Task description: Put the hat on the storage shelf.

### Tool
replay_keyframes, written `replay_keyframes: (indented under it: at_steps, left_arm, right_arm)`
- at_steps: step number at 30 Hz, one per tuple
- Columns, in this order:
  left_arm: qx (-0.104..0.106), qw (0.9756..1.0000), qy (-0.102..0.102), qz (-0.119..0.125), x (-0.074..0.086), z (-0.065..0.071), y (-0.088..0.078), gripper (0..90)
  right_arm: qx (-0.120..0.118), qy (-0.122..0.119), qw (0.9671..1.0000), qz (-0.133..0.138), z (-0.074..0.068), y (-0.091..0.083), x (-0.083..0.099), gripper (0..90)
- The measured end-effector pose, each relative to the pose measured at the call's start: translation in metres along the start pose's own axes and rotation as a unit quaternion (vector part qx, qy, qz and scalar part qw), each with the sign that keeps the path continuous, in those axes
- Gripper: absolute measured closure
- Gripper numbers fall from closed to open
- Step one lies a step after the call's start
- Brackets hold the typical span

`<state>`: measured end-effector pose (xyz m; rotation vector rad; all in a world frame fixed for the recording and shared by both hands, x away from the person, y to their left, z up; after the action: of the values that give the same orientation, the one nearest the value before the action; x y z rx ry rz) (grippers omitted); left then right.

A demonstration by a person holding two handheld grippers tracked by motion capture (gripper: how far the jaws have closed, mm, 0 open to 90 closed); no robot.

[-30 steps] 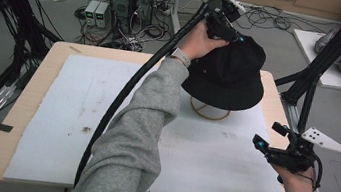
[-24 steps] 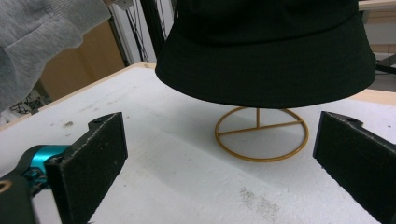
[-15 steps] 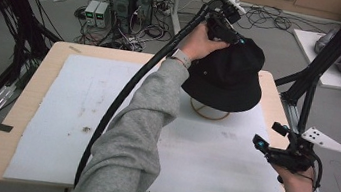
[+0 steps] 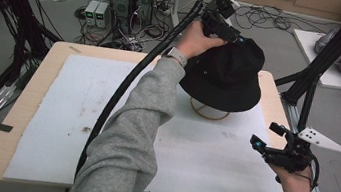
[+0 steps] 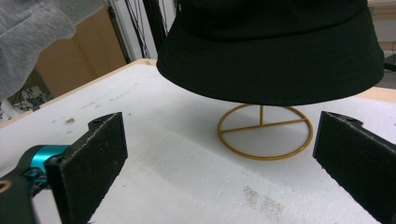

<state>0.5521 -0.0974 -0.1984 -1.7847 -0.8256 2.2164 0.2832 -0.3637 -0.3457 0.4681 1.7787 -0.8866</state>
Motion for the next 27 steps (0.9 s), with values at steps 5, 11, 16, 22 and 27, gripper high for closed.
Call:
replay_keyframes:
  at_steps: [5,11,16,22,27]
  left_arm:
    - [0.024,0.9995,-0.015,0.012,-0.001,0.000,-0.009,21.4]
    - [0.019,0.9998,-0.009,0.005,0.000,0.004,-0.024,17.8]
    - [0.020,0.9998,-0.002,0.000,0.003,0.008,-0.039,17.1]
    - [0.015,0.9997,0.011,-0.015,0.010,0.017,-0.060,17.1]
    - [0.012,0.9996,0.027,-0.006,0.014,0.027,-0.080,20.0]
  right_arm:
    - [-0.002,-0.002,1.0000,-0.001,-0.001,0.001,0.000,2.1]
    - [-0.004,-0.003,1.0000,-0.002,-0.003,0.002,0.000,2.1]
    - [-0.006,-0.004,1.0000,-0.004,-0.005,0.004,0.000,2.1]
    - [-0.010,-0.007,0.9999,-0.007,-0.008,0.008,0.000,2.1]
    - [-0.013,-0.011,0.9998,-0.009,-0.011,0.010,-0.001,2.1]
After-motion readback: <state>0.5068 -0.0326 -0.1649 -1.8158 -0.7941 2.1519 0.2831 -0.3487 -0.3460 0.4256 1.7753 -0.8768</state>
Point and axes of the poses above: each handheld gripper's, and its own axes: y roughly forward along the jaws, x roughly out of its underside, z roughly to its right, the point moved 1 cm from there along y, roughly forward along the jaws, and after that the axes turned 6 degrees about -z, right-handed, at the moved point
